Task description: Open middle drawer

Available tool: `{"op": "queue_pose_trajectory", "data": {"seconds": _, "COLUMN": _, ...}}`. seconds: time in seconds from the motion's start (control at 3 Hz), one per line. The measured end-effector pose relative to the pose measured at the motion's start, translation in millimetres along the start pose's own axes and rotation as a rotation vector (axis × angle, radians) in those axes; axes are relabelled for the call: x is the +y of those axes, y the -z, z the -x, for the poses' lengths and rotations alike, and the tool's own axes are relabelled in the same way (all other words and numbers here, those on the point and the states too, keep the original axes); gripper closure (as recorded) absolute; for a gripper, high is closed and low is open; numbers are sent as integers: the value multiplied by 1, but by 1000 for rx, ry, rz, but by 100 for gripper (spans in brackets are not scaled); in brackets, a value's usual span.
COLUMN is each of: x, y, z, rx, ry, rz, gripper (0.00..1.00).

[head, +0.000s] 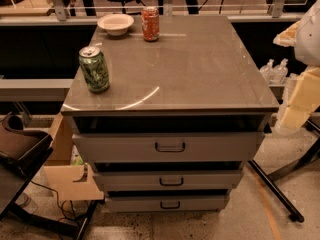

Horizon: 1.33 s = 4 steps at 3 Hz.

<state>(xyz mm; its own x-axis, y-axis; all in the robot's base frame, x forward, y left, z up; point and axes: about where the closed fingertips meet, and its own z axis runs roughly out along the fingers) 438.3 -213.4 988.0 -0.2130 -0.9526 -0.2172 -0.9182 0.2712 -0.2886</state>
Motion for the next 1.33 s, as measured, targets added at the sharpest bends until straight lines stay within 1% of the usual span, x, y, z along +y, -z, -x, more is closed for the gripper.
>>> {"op": "queue_pose_trajectory", "data": {"seconds": 0.33, "x": 0, "y": 0, "z": 0, "rx": 0, "ry": 0, "rz": 0, "gripper": 0}}
{"op": "queue_pose_trajectory", "data": {"seconds": 0.67, "x": 5, "y": -20, "z": -3, "rx": 43, "ry": -10, "rz": 3, "gripper": 0}}
{"op": "queue_pose_trajectory", "data": {"seconds": 1.0, "x": 17, "y": -48, "z": -7, "rx": 158, "ry": -26, "rz": -59, "gripper": 0}}
{"op": "queue_pose_trajectory", "data": {"seconds": 1.33, "x": 42, "y": -75, "z": -20, "rx": 218, "ry": -26, "rz": -121, "gripper": 0}}
